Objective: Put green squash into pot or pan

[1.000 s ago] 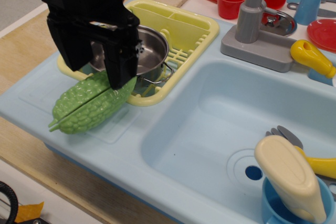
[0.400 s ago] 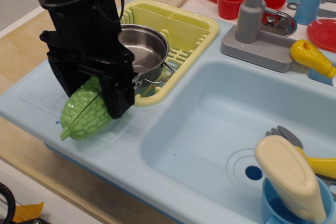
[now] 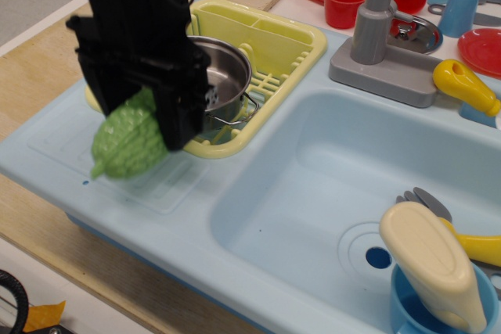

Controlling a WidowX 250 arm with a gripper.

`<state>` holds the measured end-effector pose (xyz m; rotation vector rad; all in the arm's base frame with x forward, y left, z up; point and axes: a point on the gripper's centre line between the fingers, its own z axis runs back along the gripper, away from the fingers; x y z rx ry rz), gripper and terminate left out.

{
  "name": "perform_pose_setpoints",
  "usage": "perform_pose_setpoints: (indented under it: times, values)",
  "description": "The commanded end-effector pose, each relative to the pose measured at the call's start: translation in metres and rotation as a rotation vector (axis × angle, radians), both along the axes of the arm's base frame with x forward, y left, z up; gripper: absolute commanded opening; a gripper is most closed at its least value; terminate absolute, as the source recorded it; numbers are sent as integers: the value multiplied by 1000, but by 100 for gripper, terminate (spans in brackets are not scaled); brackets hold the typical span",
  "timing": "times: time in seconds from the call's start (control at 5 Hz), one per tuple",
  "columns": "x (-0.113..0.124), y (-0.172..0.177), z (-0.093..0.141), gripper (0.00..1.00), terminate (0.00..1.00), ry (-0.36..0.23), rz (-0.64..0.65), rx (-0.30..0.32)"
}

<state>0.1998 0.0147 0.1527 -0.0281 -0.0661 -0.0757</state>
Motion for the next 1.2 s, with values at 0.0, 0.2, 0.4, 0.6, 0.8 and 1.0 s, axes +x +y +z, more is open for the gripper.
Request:
perform_pose_setpoints:
  times: [0.0, 0.2, 0.4, 0.6, 0.8, 1.0]
  values:
    - [48, 8, 36, 0, 0, -66, -113, 99]
    - [70, 18, 35, 0, 0, -74, -136, 81]
    - [79, 22, 29, 100, 0, -88, -130, 20]
    - [79, 22, 29, 100, 0, -88, -130, 20]
    - [79, 22, 29, 100, 0, -88, -130, 20]
    - [79, 22, 29, 100, 100, -88, -130, 20]
